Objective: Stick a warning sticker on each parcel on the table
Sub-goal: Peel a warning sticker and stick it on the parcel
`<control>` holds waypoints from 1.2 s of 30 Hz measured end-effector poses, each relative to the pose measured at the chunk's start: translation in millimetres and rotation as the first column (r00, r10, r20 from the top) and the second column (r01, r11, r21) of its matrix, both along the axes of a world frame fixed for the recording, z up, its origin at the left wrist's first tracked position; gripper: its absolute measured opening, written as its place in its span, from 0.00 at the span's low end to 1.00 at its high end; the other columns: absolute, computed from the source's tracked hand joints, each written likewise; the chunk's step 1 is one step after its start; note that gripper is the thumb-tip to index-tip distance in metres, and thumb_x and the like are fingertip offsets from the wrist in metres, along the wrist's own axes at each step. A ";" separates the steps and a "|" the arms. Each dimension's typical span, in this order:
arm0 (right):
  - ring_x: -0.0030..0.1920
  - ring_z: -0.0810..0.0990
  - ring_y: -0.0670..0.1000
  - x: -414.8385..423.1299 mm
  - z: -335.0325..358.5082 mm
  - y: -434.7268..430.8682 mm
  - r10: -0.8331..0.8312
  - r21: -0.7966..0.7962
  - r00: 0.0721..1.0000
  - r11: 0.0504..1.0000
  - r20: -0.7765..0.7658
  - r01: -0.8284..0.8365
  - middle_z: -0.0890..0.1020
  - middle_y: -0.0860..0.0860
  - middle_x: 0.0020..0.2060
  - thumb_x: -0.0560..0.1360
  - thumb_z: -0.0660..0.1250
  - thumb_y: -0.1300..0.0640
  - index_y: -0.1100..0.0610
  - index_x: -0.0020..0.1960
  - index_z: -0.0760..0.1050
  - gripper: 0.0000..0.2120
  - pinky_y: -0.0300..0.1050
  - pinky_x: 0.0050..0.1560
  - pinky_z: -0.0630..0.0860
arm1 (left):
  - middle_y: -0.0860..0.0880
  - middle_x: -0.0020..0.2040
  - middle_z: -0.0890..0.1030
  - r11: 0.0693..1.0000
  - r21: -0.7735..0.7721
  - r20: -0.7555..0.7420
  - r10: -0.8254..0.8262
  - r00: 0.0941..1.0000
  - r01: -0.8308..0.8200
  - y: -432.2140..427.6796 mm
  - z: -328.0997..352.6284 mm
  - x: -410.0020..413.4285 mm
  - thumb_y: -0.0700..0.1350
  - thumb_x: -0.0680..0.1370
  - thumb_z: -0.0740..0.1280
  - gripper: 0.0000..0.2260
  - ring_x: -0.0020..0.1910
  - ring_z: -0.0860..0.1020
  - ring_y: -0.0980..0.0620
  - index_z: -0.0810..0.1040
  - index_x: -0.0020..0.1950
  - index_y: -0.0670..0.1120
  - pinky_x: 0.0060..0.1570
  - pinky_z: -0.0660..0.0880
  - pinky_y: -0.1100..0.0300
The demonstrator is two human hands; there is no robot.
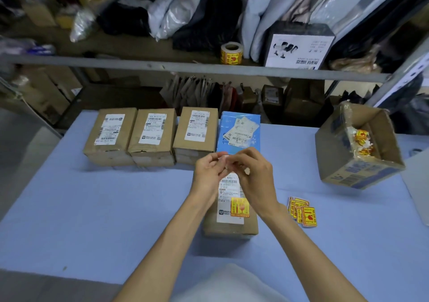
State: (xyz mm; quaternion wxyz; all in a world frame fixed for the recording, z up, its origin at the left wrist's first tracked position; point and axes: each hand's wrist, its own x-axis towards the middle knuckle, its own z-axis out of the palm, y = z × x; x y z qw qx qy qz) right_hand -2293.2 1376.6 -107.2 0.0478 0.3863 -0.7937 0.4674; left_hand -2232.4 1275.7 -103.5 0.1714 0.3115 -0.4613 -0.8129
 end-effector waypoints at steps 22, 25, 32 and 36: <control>0.42 0.83 0.47 -11.1 19.0 12.6 0.013 -0.241 0.894 0.965 0.448 0.106 0.84 0.51 0.40 0.71 0.74 0.63 0.58 0.46 0.84 0.05 0.39 0.43 0.79 | 0.52 0.37 0.82 0.887 -0.457 0.092 -0.023 0.996 0.062 14.4 8.1 -9.9 0.45 0.80 0.65 0.08 0.36 0.79 0.62 0.81 0.44 0.46 0.39 0.75 0.69; 0.42 0.80 0.46 -14.5 15.6 11.7 -0.054 -0.190 0.944 0.974 0.326 0.122 0.82 0.51 0.40 0.73 0.72 0.61 0.58 0.46 0.84 0.03 0.35 0.43 0.75 | 0.52 0.35 0.82 0.937 -0.345 0.034 -0.056 0.998 0.064 12.5 8.4 -8.9 0.42 0.80 0.65 0.08 0.36 0.80 0.58 0.82 0.44 0.45 0.39 0.77 0.66; 0.40 0.79 0.45 -25.1 5.7 14.4 -0.195 -0.074 0.971 0.976 0.135 0.206 0.80 0.49 0.40 0.76 0.68 0.60 0.58 0.46 0.80 0.02 0.35 0.39 0.76 | 0.49 0.40 0.82 0.889 -0.437 0.074 -0.112 0.991 0.133 27.1 10.8 -22.8 0.43 0.80 0.65 0.08 0.38 0.80 0.61 0.80 0.47 0.40 0.38 0.78 0.66; 0.41 0.81 0.47 -31.8 6.3 26.0 -0.248 -0.106 0.951 0.957 0.186 0.270 0.83 0.51 0.41 0.76 0.68 0.61 0.59 0.48 0.81 0.03 0.41 0.41 0.80 | 0.48 0.40 0.83 0.841 -0.520 0.128 -0.099 0.987 0.152 34.3 9.3 -36.7 0.45 0.79 0.65 0.08 0.39 0.82 0.53 0.81 0.45 0.42 0.39 0.81 0.58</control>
